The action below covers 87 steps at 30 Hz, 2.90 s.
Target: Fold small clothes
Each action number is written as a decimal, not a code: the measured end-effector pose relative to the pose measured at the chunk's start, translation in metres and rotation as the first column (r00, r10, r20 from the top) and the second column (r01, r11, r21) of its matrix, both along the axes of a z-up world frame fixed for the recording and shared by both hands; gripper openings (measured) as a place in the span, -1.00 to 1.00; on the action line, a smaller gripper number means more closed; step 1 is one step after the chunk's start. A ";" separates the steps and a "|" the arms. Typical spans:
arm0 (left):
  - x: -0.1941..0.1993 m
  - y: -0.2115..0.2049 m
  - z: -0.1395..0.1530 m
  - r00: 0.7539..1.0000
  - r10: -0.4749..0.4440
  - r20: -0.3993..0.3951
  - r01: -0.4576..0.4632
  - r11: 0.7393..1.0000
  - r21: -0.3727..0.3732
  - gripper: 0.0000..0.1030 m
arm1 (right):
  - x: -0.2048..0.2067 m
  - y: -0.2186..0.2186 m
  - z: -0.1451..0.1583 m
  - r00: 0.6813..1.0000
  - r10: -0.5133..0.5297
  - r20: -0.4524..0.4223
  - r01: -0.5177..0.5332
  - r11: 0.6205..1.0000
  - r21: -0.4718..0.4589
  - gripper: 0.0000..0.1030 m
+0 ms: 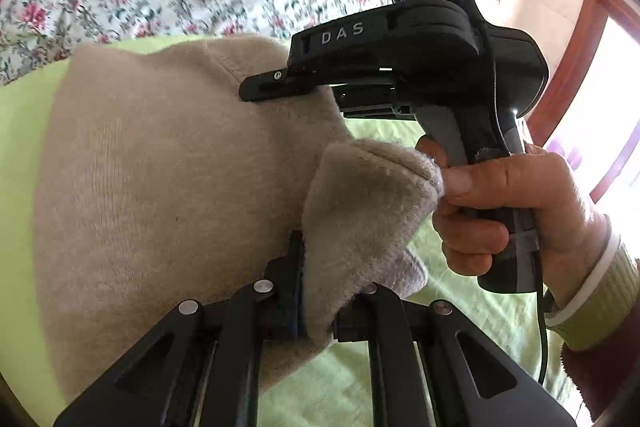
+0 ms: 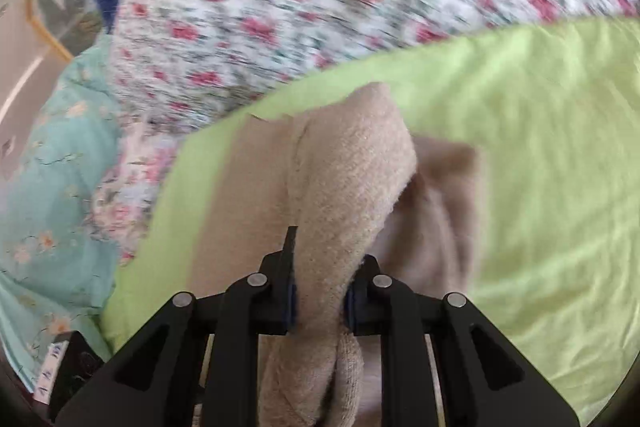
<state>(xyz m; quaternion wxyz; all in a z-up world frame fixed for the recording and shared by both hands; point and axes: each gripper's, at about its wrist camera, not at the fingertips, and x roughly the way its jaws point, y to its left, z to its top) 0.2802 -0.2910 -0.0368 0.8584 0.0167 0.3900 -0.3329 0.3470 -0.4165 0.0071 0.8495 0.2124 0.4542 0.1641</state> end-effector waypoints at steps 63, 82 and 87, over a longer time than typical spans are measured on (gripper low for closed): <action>-0.084 0.319 0.008 0.945 0.220 -0.243 -0.265 0.949 -0.169 0.02 | -0.129 0.185 -0.031 0.970 0.237 -0.047 -0.223 0.953 0.208 -0.44; -0.062 0.366 0.016 0.870 0.449 -0.203 -0.479 0.867 -0.137 0.42 | -0.084 0.166 -0.007 0.997 0.075 -0.035 -0.071 0.994 0.087 0.10; -0.057 0.351 0.019 0.881 0.437 -0.180 -0.458 0.884 -0.099 0.09 | -0.060 0.189 -0.015 0.991 0.120 -0.057 -0.114 0.989 0.099 -0.84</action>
